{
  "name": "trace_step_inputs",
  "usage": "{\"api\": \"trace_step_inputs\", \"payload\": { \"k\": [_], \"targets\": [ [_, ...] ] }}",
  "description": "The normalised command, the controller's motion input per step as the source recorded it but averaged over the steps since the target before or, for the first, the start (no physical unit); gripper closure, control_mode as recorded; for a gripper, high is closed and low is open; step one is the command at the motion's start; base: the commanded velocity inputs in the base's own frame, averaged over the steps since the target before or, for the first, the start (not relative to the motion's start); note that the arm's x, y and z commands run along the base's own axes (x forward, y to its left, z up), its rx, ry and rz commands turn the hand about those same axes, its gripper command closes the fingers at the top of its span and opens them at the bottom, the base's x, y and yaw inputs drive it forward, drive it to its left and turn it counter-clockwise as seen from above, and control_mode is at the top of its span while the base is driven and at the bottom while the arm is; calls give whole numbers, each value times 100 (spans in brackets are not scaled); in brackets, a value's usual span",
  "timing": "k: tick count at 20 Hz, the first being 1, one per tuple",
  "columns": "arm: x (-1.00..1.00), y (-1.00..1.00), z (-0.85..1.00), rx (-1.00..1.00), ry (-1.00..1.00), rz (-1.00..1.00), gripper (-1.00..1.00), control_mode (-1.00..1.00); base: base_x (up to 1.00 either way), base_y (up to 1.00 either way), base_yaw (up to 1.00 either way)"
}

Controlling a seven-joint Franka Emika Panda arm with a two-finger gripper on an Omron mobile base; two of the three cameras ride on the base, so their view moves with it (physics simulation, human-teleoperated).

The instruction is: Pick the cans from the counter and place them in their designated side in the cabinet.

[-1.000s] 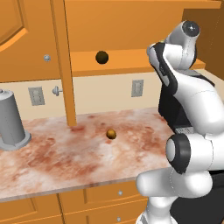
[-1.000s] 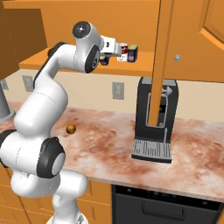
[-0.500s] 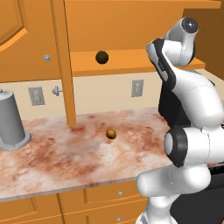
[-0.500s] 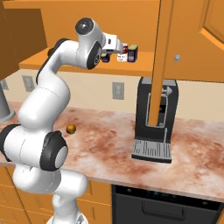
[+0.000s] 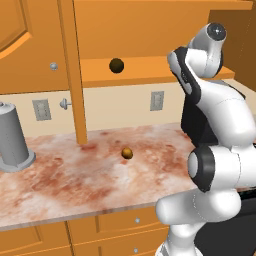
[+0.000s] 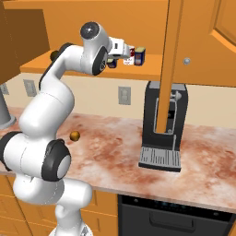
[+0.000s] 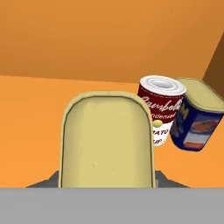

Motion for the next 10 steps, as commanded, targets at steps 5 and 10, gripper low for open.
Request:
{"api": "trace_step_inputs", "payload": {
  "k": [5,10],
  "targets": [
    [0,0,-19,-3,2,1,100,-100,0,0,0],
    [3,0,-17,-2,0,2,100,-100,0,0,0]
  ]
}}
